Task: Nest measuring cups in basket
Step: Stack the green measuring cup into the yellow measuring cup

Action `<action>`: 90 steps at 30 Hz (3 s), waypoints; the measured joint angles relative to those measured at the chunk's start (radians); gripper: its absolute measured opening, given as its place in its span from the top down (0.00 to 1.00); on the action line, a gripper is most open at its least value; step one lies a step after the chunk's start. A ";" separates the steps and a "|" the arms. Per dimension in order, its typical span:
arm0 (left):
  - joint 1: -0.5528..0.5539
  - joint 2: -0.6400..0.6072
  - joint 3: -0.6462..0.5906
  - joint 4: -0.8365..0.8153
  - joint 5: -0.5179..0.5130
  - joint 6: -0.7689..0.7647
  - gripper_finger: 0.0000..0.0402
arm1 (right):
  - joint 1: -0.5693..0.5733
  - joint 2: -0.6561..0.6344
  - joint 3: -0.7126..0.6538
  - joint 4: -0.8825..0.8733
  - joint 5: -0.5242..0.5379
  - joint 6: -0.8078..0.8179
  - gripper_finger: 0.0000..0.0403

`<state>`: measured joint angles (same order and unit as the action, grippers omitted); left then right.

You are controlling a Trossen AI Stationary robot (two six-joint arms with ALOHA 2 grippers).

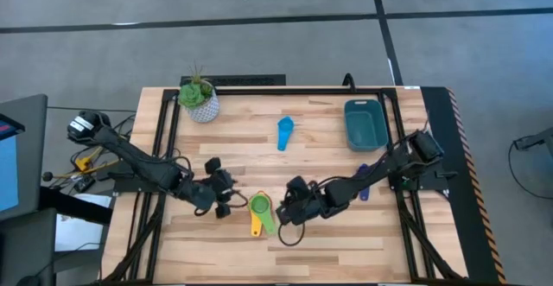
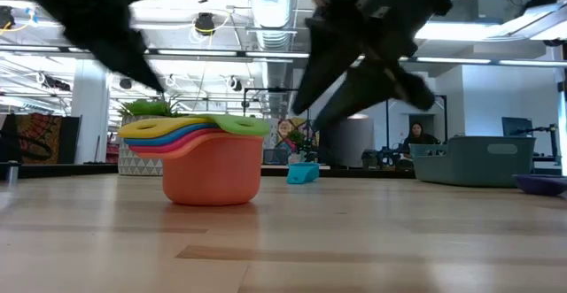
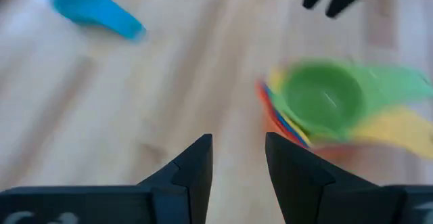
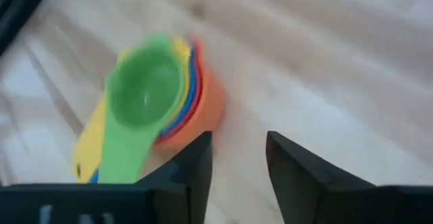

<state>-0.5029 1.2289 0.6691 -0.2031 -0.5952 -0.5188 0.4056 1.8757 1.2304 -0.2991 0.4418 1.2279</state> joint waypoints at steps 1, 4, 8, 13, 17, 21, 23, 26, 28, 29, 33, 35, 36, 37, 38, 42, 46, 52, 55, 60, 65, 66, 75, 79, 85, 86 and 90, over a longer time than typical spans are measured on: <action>-0.014 0.000 -0.024 0.019 0.032 -0.040 0.69 | 0.003 0.021 0.002 0.032 -0.031 -0.003 0.63; -0.056 0.030 -0.101 0.124 0.098 -0.146 0.69 | 0.008 0.071 0.000 0.096 -0.078 -0.029 0.69; -0.111 0.090 -0.146 0.279 0.102 -0.225 0.69 | 0.008 0.087 0.001 0.173 -0.104 -0.059 0.74; -0.134 0.222 -0.129 0.404 0.123 -0.212 0.69 | 0.011 0.090 0.001 0.216 -0.143 -0.104 0.77; -0.121 0.326 -0.081 0.461 0.151 -0.179 0.69 | 0.016 0.090 0.001 0.243 -0.160 -0.128 0.77; -0.106 0.387 -0.016 0.467 0.172 -0.137 0.69 | 0.019 0.090 0.001 0.267 -0.184 -0.160 0.77; -0.100 0.399 0.004 0.464 0.178 -0.109 0.69 | 0.020 0.090 0.001 0.294 -0.194 -0.182 0.77; -0.087 0.408 0.035 0.469 0.197 -0.074 0.69 | 0.020 0.090 0.001 0.310 -0.210 -0.217 0.77; -0.084 0.407 0.048 0.462 0.197 -0.052 0.69 | 0.020 0.090 0.001 0.329 -0.213 -0.244 0.77; -0.081 0.407 0.053 0.465 0.200 -0.042 0.69 | 0.020 0.090 0.001 0.336 -0.213 -0.259 0.77; -0.072 0.407 0.062 0.463 0.217 -0.031 0.69 | 0.019 0.090 0.001 0.347 -0.218 -0.287 0.77; -0.071 0.407 0.062 0.463 0.231 -0.039 0.69 | 0.018 0.089 0.001 0.340 -0.218 -0.293 0.77; -0.071 0.407 0.062 0.457 0.235 -0.041 0.69 | 0.018 0.086 0.001 0.331 -0.221 -0.302 0.77; -0.073 0.407 0.062 0.451 0.237 -0.043 0.69 | 0.019 0.083 0.001 0.325 -0.223 -0.311 0.77; -0.073 0.405 0.062 0.444 0.243 -0.043 0.69 | 0.020 0.080 0.001 0.326 -0.230 -0.318 0.77; -0.076 0.368 0.062 0.415 0.249 -0.055 0.69 | 0.026 0.049 0.001 0.273 -0.210 -0.340 0.77; -0.088 0.305 0.062 0.374 0.235 -0.054 0.69 | 0.034 0.001 0.001 0.158 -0.146 -0.347 0.77; -0.110 0.257 0.062 0.287 0.168 -0.069 0.69 | 0.050 -0.025 -0.012 -0.011 -0.088 -0.307 0.78; -0.110 0.295 0.062 0.296 0.168 -0.099 0.69 | 0.043 0.010 -0.026 0.078 -0.151 -0.287 0.80; -0.110 0.365 0.062 0.360 0.190 -0.125 0.69 | 0.037 0.052 -0.021 0.196 -0.175 -0.301 0.85; -0.105 0.378 0.062 0.392 0.190 -0.126 0.69 | 0.023 0.063 -0.028 0.209 -0.186 -0.303 0.86; -0.102 0.378 0.062 0.398 0.184 -0.117 0.69 | 0.022 0.062 -0.026 0.215 -0.182 -0.309 0.86; -0.082 0.378 0.062 0.450 0.178 -0.064 0.69 | -0.011 0.081 -0.023 0.295 -0.237 -0.351 0.86; -0.075 0.378 0.062 0.452 0.180 -0.050 0.69 | -0.018 0.081 -0.024 0.314 -0.244 -0.382 0.86; -0.062 0.378 0.062 0.466 0.184 -0.023 0.69 | -0.029 0.080 -0.024 0.366 -0.288 -0.443 0.86; -0.062 0.376 0.062 0.465 0.188 -0.023 0.69 | -0.033 0.080 -0.024 0.358 -0.287 -0.443 0.86; -0.060 0.360 0.062 0.456 0.211 -0.020 0.69 | -0.042 0.067 -0.024 0.311 -0.287 -0.450 0.86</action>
<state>-0.5629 1.5886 0.7311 0.2529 -0.3838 -0.5387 0.3632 1.9429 1.2064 0.0122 0.1551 0.7779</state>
